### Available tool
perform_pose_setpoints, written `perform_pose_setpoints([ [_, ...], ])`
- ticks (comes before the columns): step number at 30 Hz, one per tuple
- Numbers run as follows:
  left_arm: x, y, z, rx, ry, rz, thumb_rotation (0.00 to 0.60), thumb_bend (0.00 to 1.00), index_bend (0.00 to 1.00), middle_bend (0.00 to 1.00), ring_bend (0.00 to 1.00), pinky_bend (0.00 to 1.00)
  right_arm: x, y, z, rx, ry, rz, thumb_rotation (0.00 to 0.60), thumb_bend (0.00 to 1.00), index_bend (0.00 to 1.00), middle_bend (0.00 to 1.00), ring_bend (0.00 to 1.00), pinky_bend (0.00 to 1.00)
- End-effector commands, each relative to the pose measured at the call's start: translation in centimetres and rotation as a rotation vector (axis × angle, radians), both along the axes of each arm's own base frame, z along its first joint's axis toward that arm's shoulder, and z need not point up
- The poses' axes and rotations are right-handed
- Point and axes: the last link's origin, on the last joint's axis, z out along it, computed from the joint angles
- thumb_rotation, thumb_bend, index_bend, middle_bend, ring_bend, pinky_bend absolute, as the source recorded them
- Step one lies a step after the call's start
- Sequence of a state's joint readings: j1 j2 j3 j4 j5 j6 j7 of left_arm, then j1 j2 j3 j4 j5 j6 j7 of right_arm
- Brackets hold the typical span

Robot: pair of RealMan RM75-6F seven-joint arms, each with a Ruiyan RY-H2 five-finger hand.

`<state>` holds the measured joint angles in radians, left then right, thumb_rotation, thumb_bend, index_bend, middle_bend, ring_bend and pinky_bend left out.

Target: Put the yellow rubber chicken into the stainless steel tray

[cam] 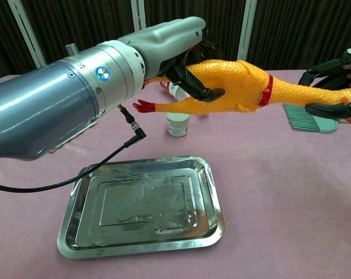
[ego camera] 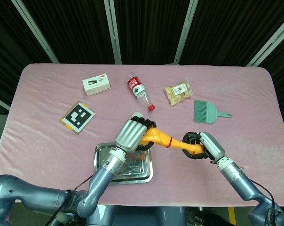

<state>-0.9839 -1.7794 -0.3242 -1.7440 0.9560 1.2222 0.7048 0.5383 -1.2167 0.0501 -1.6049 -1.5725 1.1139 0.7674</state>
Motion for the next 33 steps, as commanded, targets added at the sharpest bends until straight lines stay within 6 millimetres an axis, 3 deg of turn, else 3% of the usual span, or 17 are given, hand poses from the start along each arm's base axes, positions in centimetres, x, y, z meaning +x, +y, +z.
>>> perform_pose_setpoints([
  [1, 0.1, 0.0, -0.2, 0.01, -0.003, -0.007, 0.6, 0.6, 0.7, 0.76, 0.69, 0.61, 0.1, 0.1, 0.0, 0.002, -0.002, 0.003, 0.6, 0.83, 0.9, 0.72, 0.72, 0.88],
  [5, 0.2, 0.1, -0.2, 0.014, -0.029, -0.008, 0.6, 0.64, 0.78, 0.84, 0.76, 0.68, 0.1, 0.2, 0.0, 0.005, -0.004, 0.007, 0.6, 0.83, 0.9, 0.72, 0.72, 0.88],
  [8, 0.1, 0.1, -0.2, 0.017, -0.036, -0.009, 0.6, 0.61, 0.75, 0.81, 0.73, 0.67, 0.2, 0.2, -0.1, 0.007, -0.005, 0.01, 0.6, 0.83, 0.9, 0.72, 0.72, 0.88],
  [11, -0.2, 0.0, -0.2, -0.002, -0.02, -0.011, 0.6, 0.4, 0.58, 0.63, 0.57, 0.56, 0.2, 0.2, -0.1, 0.007, -0.007, 0.011, 0.6, 0.83, 0.9, 0.72, 0.72, 0.88],
  [13, -0.4, -0.1, -0.1, -0.016, -0.01, -0.009, 0.6, 0.25, 0.41, 0.46, 0.42, 0.44, 0.2, 0.1, -0.1, 0.004, -0.007, 0.012, 0.6, 0.83, 0.9, 0.72, 0.72, 0.88],
  [16, -0.6, -0.3, 0.2, -0.025, 0.003, -0.007, 0.6, 0.13, 0.21, 0.26, 0.24, 0.32, 0.1, 0.0, 0.0, 0.003, -0.007, 0.01, 0.6, 0.84, 0.9, 0.72, 0.72, 0.88],
  [21, -1.1, -0.4, 1.1, -0.058, 0.006, 0.003, 0.6, 0.03, 0.02, 0.07, 0.05, 0.17, -0.1, -0.1, 0.1, 0.001, -0.008, 0.002, 0.6, 0.84, 0.9, 0.72, 0.72, 0.88],
  [28, -2.5, -0.7, 3.1, -0.045, -0.022, 0.0, 0.6, 0.02, 0.0, 0.02, 0.0, 0.13, -0.6, -0.3, 0.3, -0.004, -0.006, -0.008, 0.6, 0.84, 0.9, 0.72, 0.72, 0.88],
  [33, -5.0, -1.1, 5.9, 0.01, -0.072, 0.014, 0.6, 0.02, 0.0, 0.02, 0.0, 0.11, -1.1, -0.6, 0.0, 0.012, -0.015, -0.024, 0.6, 0.84, 0.9, 0.72, 0.72, 0.88],
])
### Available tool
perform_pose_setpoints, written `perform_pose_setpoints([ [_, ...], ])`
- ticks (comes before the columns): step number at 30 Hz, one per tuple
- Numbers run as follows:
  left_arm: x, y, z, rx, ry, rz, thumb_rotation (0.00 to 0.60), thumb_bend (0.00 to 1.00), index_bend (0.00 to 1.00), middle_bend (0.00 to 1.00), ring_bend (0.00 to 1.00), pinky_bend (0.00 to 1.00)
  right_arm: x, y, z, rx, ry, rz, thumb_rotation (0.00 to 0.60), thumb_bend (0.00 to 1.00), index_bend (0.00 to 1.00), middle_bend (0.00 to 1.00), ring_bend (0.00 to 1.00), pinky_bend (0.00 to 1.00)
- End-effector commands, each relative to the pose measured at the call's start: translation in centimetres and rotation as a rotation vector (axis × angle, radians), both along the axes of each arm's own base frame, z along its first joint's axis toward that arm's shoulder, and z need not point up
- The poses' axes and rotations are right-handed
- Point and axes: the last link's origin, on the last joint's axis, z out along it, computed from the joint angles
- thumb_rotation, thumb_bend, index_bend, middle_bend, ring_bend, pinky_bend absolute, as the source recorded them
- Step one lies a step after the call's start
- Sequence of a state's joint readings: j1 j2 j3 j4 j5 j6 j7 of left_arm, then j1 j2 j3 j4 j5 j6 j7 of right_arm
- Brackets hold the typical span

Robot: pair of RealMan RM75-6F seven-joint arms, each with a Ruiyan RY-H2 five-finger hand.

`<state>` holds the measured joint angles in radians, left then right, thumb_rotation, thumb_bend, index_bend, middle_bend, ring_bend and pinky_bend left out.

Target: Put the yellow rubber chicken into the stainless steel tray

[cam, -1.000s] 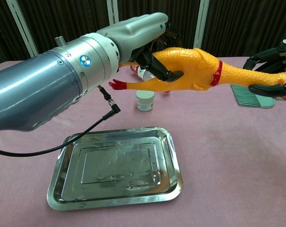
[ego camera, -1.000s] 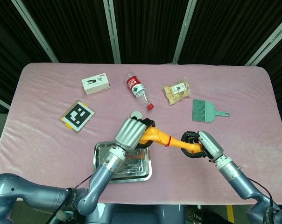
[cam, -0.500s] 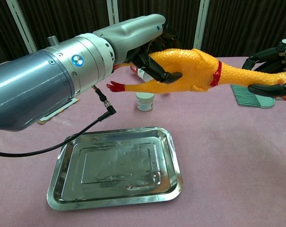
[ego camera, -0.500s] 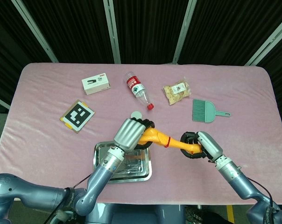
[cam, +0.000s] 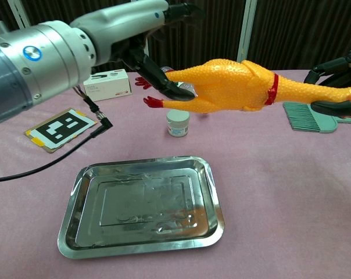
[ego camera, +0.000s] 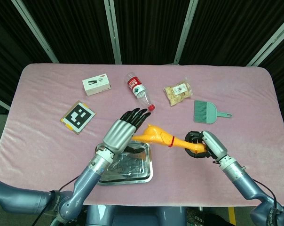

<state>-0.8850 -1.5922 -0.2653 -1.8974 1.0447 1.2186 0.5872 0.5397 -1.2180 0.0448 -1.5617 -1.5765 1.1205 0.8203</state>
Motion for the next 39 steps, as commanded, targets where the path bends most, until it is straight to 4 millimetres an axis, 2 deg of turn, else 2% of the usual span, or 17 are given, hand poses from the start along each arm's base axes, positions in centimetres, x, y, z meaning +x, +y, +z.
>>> perform_pose_setpoints([
  [1, -2.3, -0.5, 2.2, 0.04, -0.038, 0.021, 0.6, 0.02, 0.0, 0.02, 0.0, 0.11, -0.2, -0.2, -0.5, 0.024, -0.005, -0.006, 0.6, 0.84, 0.9, 0.72, 0.72, 0.88],
  [13, -8.6, -1.3, 7.8, 0.115, -0.052, 0.081, 0.6, 0.02, 0.03, 0.03, 0.0, 0.09, 2.1, -0.9, -3.9, 0.14, 0.009, 0.092, 0.6, 0.84, 0.9, 0.72, 0.72, 0.88],
  [20, -12.7, -2.1, 10.3, 0.173, -0.05, 0.141, 0.6, 0.02, 0.06, 0.03, 0.0, 0.09, 4.9, -1.4, -6.0, 0.191, 0.005, 0.168, 0.6, 0.84, 0.9, 0.72, 0.72, 0.88],
  [26, -14.7, -1.8, 11.1, 0.187, -0.072, 0.198, 0.6, 0.02, 0.06, 0.03, 0.0, 0.09, 7.5, -1.4, -8.1, 0.235, 0.026, 0.24, 0.6, 0.84, 0.9, 0.72, 0.72, 0.88],
  [31, -15.7, -1.6, 11.0, 0.183, -0.08, 0.22, 0.6, 0.02, 0.07, 0.03, 0.0, 0.09, 9.5, -1.3, -9.9, 0.265, 0.036, 0.28, 0.6, 0.84, 0.9, 0.72, 0.72, 0.88],
  [39, -16.6, -1.1, 10.5, 0.165, -0.089, 0.248, 0.6, 0.02, 0.07, 0.03, 0.0, 0.09, 10.8, -1.1, -12.1, 0.282, 0.058, 0.287, 0.6, 0.84, 0.9, 0.72, 0.71, 0.87],
])
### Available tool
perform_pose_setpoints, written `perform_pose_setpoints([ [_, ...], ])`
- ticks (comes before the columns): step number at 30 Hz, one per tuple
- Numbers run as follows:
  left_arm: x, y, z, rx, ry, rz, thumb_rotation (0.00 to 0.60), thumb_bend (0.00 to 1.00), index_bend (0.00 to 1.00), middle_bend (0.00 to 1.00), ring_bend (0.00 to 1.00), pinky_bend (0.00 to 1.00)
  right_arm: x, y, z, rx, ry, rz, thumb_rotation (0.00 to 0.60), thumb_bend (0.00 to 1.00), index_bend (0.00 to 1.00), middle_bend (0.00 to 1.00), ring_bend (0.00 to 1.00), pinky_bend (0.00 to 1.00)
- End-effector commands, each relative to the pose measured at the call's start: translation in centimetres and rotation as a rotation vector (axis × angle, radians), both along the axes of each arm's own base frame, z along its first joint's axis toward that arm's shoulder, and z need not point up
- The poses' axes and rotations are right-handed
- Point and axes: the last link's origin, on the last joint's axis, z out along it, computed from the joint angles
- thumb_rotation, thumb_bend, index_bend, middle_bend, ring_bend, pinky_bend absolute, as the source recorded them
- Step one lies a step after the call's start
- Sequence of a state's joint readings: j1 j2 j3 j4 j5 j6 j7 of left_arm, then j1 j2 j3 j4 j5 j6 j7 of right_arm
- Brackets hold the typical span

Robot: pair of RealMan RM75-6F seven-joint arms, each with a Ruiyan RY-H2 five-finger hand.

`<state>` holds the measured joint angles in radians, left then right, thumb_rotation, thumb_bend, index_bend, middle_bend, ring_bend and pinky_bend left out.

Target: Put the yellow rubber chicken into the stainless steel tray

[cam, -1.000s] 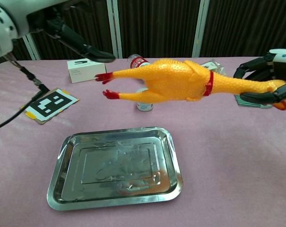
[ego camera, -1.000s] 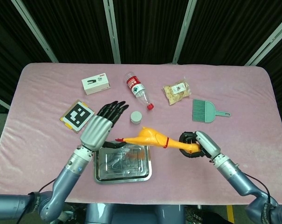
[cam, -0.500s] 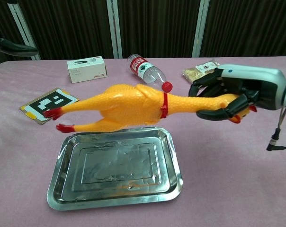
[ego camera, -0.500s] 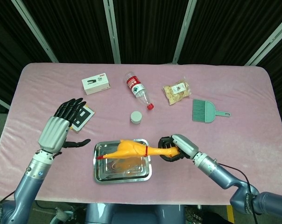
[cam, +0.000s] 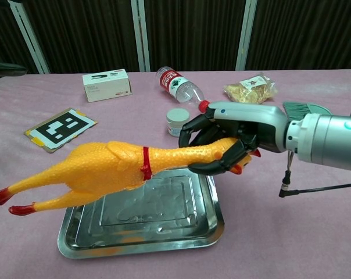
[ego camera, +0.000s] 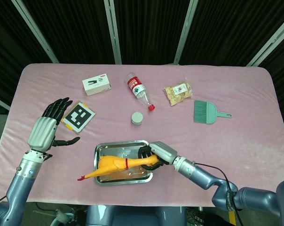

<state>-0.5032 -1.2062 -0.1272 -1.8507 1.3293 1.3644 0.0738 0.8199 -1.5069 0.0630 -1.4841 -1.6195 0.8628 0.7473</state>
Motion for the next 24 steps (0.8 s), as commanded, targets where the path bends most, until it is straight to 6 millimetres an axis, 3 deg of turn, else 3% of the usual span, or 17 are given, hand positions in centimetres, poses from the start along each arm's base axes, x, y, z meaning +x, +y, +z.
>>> perform_pose_setpoints([
  [1, -0.2, 0.1, -0.1, -0.004, -0.004, 0.006, 0.6, 0.02, 0.07, 0.02, 0.0, 0.09, 0.3, -0.2, -0.8, -0.006, 0.014, -0.002, 0.6, 0.84, 0.9, 0.72, 0.71, 0.87],
  [7, -0.4, 0.4, -0.1, -0.007, -0.005, 0.015, 0.6, 0.02, 0.07, 0.02, 0.0, 0.09, 0.1, -0.5, -1.8, -0.055, 0.047, -0.006, 0.6, 0.84, 0.85, 0.72, 0.67, 0.83],
  [11, -0.5, 0.7, -0.1, -0.011, -0.01, 0.027, 0.6, 0.02, 0.07, 0.02, 0.0, 0.09, -0.1, -0.5, -2.0, -0.081, 0.069, 0.01, 0.6, 0.83, 0.65, 0.68, 0.59, 0.76],
  [13, -0.4, 0.7, -0.2, -0.01, -0.011, 0.028, 0.6, 0.02, 0.07, 0.02, 0.0, 0.09, -0.2, -0.5, -2.1, -0.1, 0.094, 0.035, 0.6, 0.77, 0.51, 0.6, 0.51, 0.68],
  [18, -0.3, 0.8, -0.2, -0.012, -0.014, 0.028, 0.6, 0.02, 0.07, 0.02, 0.0, 0.09, -0.4, -0.6, -2.1, -0.082, 0.141, 0.049, 0.6, 0.39, 0.14, 0.32, 0.22, 0.37],
  [21, -0.2, 0.9, -0.2, -0.01, -0.014, 0.029, 0.6, 0.02, 0.07, 0.02, 0.0, 0.09, -0.5, -0.7, -1.9, -0.071, 0.156, 0.046, 0.6, 0.23, 0.05, 0.24, 0.15, 0.3],
  [24, -0.2, 0.9, -0.2, -0.01, -0.015, 0.031, 0.6, 0.02, 0.07, 0.02, 0.0, 0.09, -0.5, -0.9, -1.6, -0.068, 0.157, 0.04, 0.6, 0.16, 0.01, 0.21, 0.11, 0.26],
])
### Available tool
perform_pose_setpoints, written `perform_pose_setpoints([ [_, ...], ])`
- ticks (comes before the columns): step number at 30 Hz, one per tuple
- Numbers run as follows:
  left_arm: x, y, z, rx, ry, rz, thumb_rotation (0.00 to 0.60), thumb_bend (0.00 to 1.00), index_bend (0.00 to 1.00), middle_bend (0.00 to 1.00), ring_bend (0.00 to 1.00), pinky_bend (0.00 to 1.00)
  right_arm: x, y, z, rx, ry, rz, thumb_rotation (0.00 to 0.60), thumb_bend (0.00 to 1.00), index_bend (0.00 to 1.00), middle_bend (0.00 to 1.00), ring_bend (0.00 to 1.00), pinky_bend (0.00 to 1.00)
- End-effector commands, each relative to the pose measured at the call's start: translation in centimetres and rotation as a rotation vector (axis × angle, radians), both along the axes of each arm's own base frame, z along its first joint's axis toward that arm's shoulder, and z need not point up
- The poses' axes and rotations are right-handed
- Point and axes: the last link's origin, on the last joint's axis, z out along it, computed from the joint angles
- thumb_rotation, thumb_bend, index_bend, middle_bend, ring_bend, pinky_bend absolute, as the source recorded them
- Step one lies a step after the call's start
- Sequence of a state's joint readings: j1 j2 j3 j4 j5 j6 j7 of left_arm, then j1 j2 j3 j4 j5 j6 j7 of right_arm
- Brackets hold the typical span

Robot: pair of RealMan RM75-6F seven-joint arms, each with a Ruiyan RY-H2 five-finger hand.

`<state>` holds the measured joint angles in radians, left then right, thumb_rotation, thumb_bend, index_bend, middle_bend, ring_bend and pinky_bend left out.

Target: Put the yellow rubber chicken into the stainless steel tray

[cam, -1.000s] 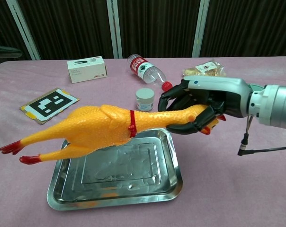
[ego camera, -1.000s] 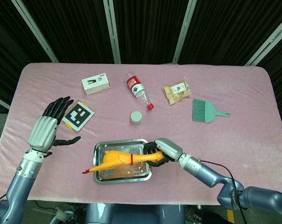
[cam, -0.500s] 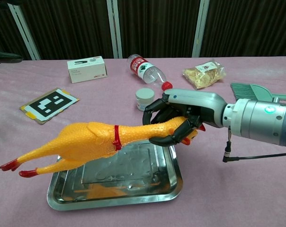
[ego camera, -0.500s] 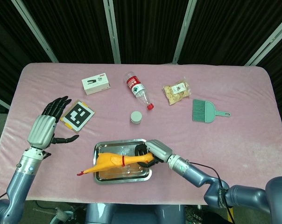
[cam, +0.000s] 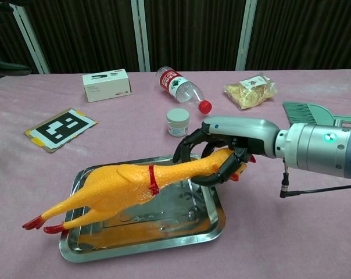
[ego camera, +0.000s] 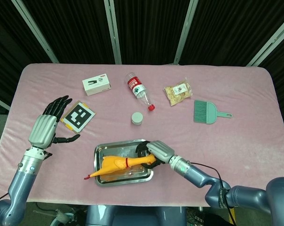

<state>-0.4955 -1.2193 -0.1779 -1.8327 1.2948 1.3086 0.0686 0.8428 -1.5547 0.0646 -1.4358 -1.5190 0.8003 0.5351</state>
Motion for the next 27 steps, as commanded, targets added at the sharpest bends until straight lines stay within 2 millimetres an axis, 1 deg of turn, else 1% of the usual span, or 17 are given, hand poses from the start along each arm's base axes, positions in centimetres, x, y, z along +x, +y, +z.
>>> perform_pose_setpoints([
  [1, 0.0, 0.0, 0.0, 0.0, -0.002, 0.001, 0.6, 0.02, 0.07, 0.02, 0.0, 0.09, 0.0, -0.1, 0.3, 0.005, -0.002, -0.008, 0.6, 0.15, 0.0, 0.2, 0.1, 0.25],
  [5, 0.1, 0.0, 0.0, 0.001, -0.007, 0.002, 0.6, 0.02, 0.07, 0.01, 0.0, 0.09, 0.0, -0.2, 0.5, 0.004, 0.006, -0.006, 0.6, 0.1, 0.0, 0.16, 0.06, 0.19],
  [7, 0.0, 0.0, 0.0, 0.002, -0.006, 0.001, 0.6, 0.02, 0.07, 0.01, 0.0, 0.09, 0.1, -0.3, 0.6, 0.005, 0.006, -0.007, 0.6, 0.08, 0.0, 0.15, 0.05, 0.18],
  [11, 0.0, 0.0, 0.1, 0.007, -0.01, 0.003, 0.6, 0.02, 0.07, 0.01, 0.0, 0.09, 0.1, -0.4, 1.0, -0.003, 0.0, -0.008, 0.6, 0.07, 0.0, 0.13, 0.04, 0.16],
  [15, -0.2, 0.0, 0.5, 0.019, -0.016, 0.01, 0.6, 0.02, 0.07, 0.01, 0.0, 0.09, -0.1, -0.7, 2.1, -0.027, -0.006, -0.011, 0.6, 0.07, 0.0, 0.14, 0.04, 0.16],
  [17, -0.3, 0.0, 0.8, 0.029, -0.016, 0.011, 0.6, 0.02, 0.07, 0.02, 0.0, 0.09, -0.5, -1.0, 3.0, -0.053, -0.01, -0.016, 0.6, 0.07, 0.0, 0.14, 0.05, 0.18],
  [19, -0.5, -0.1, 1.1, 0.044, -0.006, 0.016, 0.6, 0.02, 0.07, 0.02, 0.0, 0.09, -1.1, -1.2, 4.2, -0.084, -0.024, -0.034, 0.6, 0.07, 0.04, 0.16, 0.1, 0.24],
  [21, -1.0, -0.3, 1.5, 0.064, 0.011, 0.026, 0.6, 0.02, 0.08, 0.03, 0.0, 0.09, -2.1, -1.5, 5.7, -0.135, -0.039, -0.058, 0.6, 0.07, 0.16, 0.23, 0.17, 0.31],
  [22, -1.6, -0.5, 1.9, 0.088, 0.029, 0.042, 0.6, 0.02, 0.09, 0.04, 0.0, 0.09, -3.2, -1.9, 7.1, -0.192, -0.043, -0.081, 0.6, 0.08, 0.21, 0.26, 0.2, 0.33],
  [23, -2.0, -0.6, 2.2, 0.103, 0.04, 0.052, 0.6, 0.02, 0.1, 0.05, 0.01, 0.09, -3.9, -1.9, 8.1, -0.227, -0.045, -0.097, 0.6, 0.1, 0.26, 0.28, 0.23, 0.35],
  [24, -2.4, -0.8, 2.4, 0.114, 0.051, 0.064, 0.6, 0.02, 0.12, 0.06, 0.01, 0.09, -4.6, -1.9, 9.1, -0.264, -0.043, -0.107, 0.6, 0.13, 0.3, 0.31, 0.25, 0.37],
  [27, -3.6, -1.3, 2.9, 0.134, 0.076, 0.104, 0.6, 0.02, 0.12, 0.06, 0.01, 0.09, -6.6, -1.8, 11.6, -0.384, -0.02, -0.132, 0.6, 0.2, 0.33, 0.33, 0.28, 0.4],
])
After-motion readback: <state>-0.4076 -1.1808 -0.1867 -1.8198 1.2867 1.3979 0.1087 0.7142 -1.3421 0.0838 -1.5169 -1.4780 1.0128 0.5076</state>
